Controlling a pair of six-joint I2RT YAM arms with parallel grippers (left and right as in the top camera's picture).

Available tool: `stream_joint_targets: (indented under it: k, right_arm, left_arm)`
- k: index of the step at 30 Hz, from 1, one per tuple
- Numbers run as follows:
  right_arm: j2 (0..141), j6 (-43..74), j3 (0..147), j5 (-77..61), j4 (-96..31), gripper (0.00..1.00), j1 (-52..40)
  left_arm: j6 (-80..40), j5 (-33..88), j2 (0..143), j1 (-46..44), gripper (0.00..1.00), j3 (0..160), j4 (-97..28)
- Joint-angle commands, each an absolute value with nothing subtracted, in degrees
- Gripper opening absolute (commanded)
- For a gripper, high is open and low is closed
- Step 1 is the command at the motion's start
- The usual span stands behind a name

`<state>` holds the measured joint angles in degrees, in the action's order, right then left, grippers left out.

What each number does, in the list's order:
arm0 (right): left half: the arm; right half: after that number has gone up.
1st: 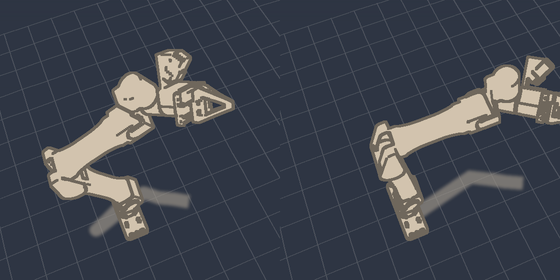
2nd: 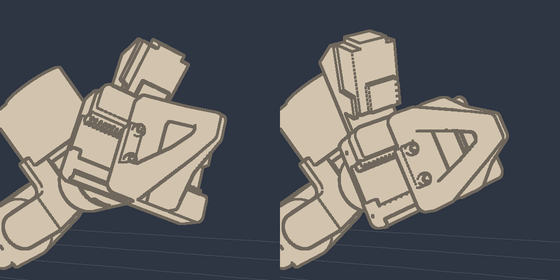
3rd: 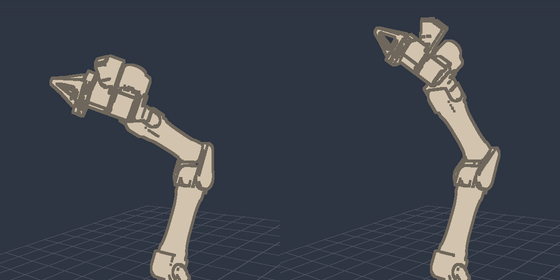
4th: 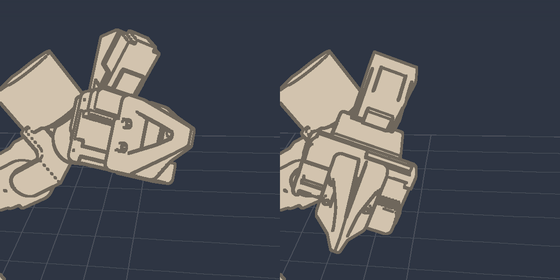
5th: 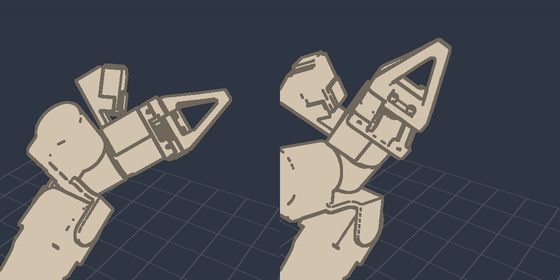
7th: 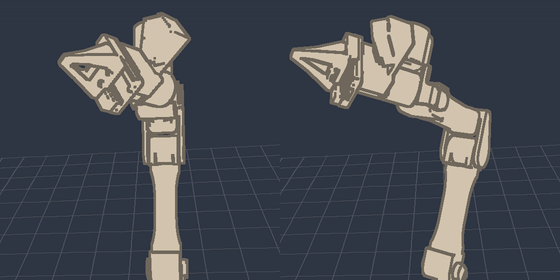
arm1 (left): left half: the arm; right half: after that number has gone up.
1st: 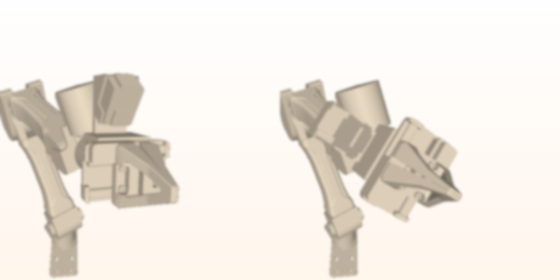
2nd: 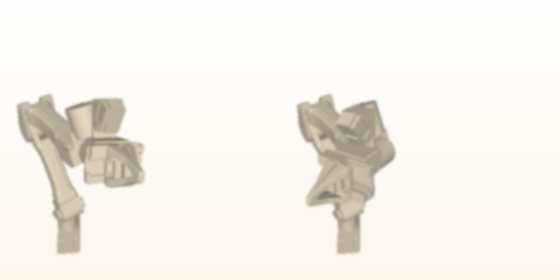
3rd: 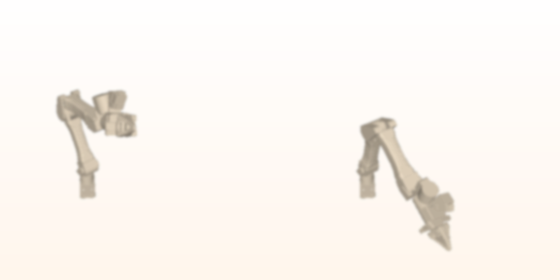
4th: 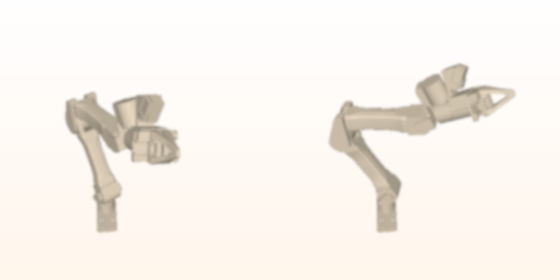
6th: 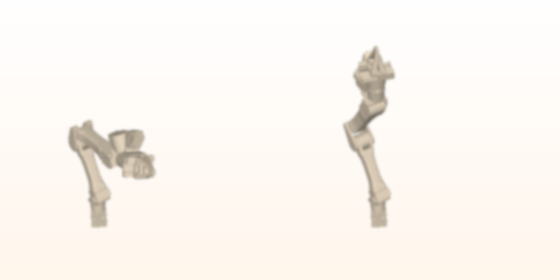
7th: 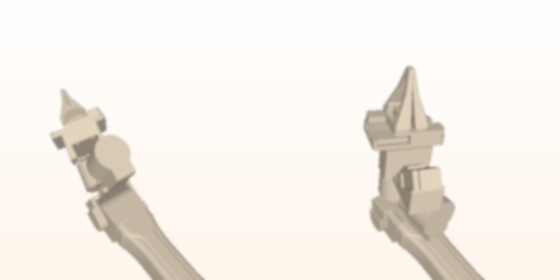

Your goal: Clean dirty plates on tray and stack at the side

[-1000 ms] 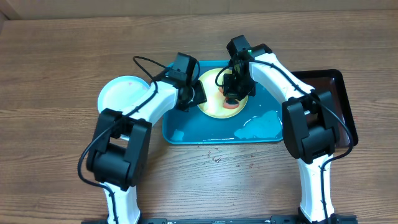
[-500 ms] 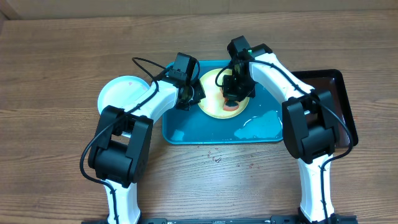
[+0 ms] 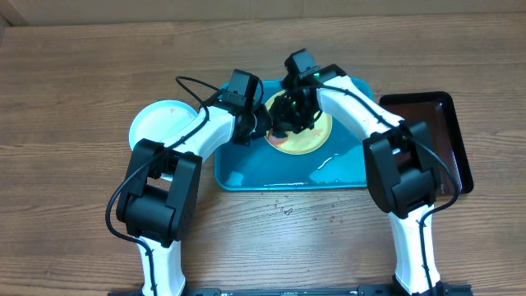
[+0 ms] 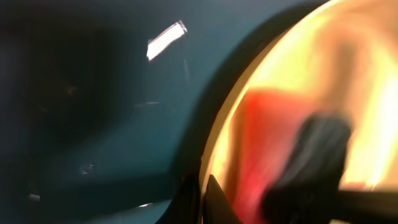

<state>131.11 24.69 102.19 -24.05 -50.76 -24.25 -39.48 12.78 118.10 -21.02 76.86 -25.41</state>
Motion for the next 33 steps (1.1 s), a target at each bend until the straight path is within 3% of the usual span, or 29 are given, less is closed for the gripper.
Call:
stream_joint_targets:
  k: [1,9,20,25,33]
  right_arm:
    - [131.92,28.58,101.97,-23.18,-48.34,0.04,-20.18]
    - [131.9,28.93,102.1,-19.35,-48.6,0.04,-14.13]
    - [118.89,19.42,110.08,-21.87,-63.24,0.04,-12.1]
    - [109.84,19.44,110.69,-17.82,-66.04,0.04,-8.49]
    - [108.12,19.42,110.67,-13.96,-70.43,0.04,-3.6]
  left_arm:
    - [-38.76,14.87,120.03,-21.67,0.04,77.08,-25.8]
    - [-38.76,14.9,120.03,-21.65,0.04,77.08,-25.89]
    - [-29.43,12.45,115.07,-21.08,0.04,81.17,-31.22]
    - [-21.91,2.0,108.25,-21.43,0.04,84.31,-40.95]
    - [-18.17,-16.82,99.7,-24.82,0.04,84.44,-45.71]
